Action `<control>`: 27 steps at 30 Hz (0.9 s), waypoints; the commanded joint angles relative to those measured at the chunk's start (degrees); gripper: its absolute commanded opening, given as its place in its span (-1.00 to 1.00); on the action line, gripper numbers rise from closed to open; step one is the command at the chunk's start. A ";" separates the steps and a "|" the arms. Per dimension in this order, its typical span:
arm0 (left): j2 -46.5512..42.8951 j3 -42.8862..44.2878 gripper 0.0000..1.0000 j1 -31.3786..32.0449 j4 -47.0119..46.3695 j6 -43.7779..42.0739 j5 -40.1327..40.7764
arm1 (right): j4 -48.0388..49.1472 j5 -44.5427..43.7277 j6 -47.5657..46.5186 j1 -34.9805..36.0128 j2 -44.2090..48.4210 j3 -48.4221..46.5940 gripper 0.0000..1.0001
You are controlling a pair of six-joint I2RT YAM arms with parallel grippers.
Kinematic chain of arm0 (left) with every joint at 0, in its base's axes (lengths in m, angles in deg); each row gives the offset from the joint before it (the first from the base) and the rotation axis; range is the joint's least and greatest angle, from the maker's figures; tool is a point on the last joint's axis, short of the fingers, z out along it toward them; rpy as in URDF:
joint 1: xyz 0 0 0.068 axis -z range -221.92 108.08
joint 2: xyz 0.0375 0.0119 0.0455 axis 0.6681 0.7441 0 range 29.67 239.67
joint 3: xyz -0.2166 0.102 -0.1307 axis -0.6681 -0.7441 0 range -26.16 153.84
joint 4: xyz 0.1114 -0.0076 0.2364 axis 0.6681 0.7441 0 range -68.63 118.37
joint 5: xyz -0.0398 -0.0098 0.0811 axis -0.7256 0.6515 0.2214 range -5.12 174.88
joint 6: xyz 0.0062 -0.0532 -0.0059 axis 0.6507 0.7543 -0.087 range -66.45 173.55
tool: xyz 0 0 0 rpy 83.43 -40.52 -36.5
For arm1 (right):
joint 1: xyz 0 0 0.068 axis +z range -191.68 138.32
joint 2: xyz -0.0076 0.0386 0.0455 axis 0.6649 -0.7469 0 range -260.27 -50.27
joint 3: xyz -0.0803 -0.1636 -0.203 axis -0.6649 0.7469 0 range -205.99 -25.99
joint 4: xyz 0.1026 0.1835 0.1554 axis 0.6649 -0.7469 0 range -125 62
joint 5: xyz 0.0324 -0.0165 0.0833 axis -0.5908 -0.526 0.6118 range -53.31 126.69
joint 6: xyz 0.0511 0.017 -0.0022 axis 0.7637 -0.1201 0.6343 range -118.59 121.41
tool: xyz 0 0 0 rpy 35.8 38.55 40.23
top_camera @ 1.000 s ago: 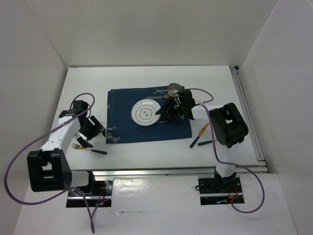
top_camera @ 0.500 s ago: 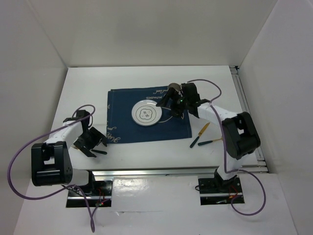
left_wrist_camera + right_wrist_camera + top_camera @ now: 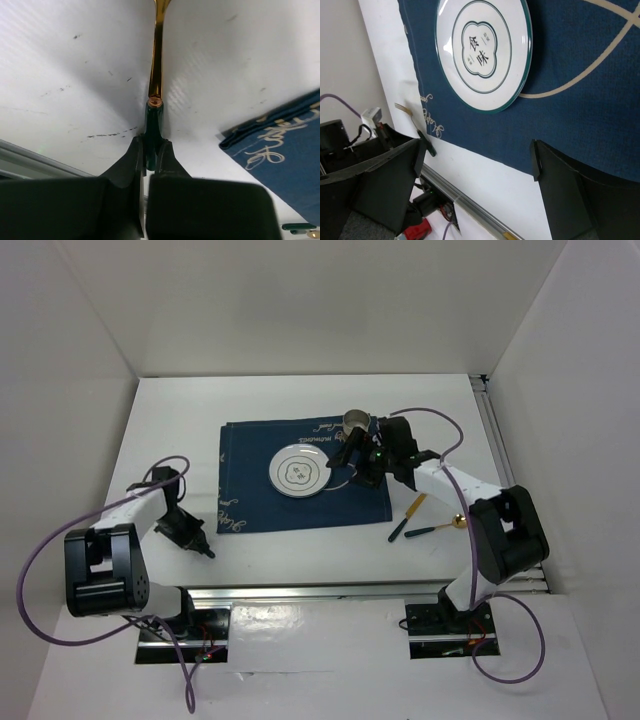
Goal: Set the dinner table for one person
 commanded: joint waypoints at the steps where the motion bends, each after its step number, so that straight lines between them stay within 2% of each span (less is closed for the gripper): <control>1: -3.40 2.99 -1.00 -0.31 -1.91 -2.99 1.48 | -0.11 -0.54 -1.07 0.57 3.55 0.33 0.95; 5: -4.82 11.57 -1.00 3.54 -2.00 -11.25 0.95 | -3.00 -1.32 -4.31 0.57 5.65 -0.28 0.92; 6: -4.82 13.61 -1.00 4.87 -1.48 -15.10 0.95 | -6.40 -2.46 -6.32 0.57 6.36 -1.24 0.92; 10: 0.01 24.51 -1.00 12.86 1.86 -21.09 2.70 | -16.52 -13.33 -9.77 0.57 7.95 -3.88 1.00; 11: 3.15 28.53 -1.00 15.58 3.26 -21.72 3.58 | -20.63 -15.46 -10.38 0.05 9.43 -4.50 1.00; 15: 12.11 37.59 -1.00 20.86 5.47 -24.53 6.57 | -26.90 -22.59 -10.39 -1.28 12.07 -4.50 1.00; 21: 24.70 49.20 -1.00 23.43 9.33 -28.05 8.95 | -37.54 -29.00 -4.68 -5.13 17.17 -2.49 1.00; 22: 26.54 50.44 -1.00 24.12 10.38 -28.06 8.95 | -39.72 -29.62 -3.89 -5.67 17.70 -1.53 0.97; 25: 31.21 51.86 -1.00 25.27 12.59 -29.20 12.19 | -41.94 -30.33 -1.87 -8.04 19.37 0.84 0.63; 27: 31.92 51.25 -1.00 25.27 12.59 -29.81 12.20 | -41.42 -27.97 -2.64 -8.74 20.16 2.69 0.49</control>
